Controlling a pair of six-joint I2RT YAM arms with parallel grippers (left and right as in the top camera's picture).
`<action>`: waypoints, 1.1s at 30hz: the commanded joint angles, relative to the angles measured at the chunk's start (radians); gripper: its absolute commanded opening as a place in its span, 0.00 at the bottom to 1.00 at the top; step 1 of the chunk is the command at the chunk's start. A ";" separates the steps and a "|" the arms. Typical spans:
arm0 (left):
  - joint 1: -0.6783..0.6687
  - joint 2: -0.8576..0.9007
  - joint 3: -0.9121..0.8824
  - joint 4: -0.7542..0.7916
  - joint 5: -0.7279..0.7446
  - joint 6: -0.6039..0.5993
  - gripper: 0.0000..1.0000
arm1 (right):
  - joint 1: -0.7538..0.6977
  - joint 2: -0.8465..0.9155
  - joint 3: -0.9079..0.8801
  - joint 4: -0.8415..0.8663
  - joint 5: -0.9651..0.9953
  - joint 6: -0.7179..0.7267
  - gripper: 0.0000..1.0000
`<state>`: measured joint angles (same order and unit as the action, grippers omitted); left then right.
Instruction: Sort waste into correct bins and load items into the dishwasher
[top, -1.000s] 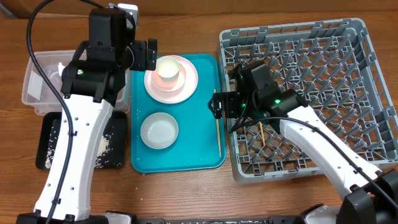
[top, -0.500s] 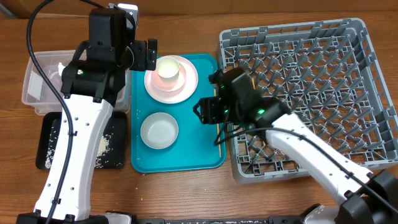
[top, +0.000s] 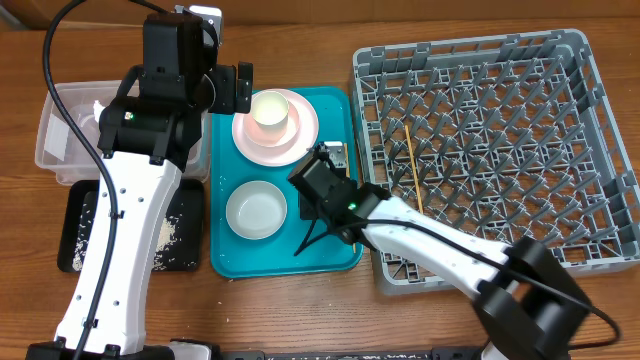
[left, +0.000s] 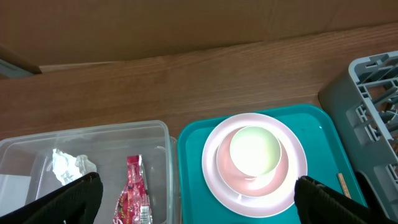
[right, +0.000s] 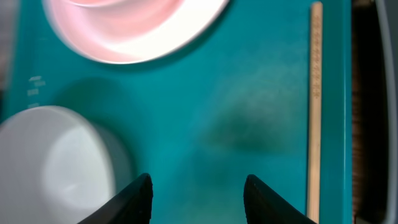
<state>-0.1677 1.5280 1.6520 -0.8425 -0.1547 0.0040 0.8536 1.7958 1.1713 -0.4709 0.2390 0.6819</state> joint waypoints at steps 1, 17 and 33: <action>0.004 -0.004 0.013 0.001 -0.010 0.019 1.00 | -0.004 0.051 0.007 0.014 0.086 0.029 0.49; 0.004 -0.004 0.013 0.001 -0.010 0.019 1.00 | -0.033 0.064 0.006 0.002 0.101 0.029 0.50; 0.004 -0.004 0.013 0.001 -0.010 0.019 1.00 | -0.107 0.064 -0.058 0.032 0.101 0.127 0.55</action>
<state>-0.1677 1.5280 1.6520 -0.8429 -0.1547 0.0040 0.7708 1.8637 1.1397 -0.4358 0.3187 0.7631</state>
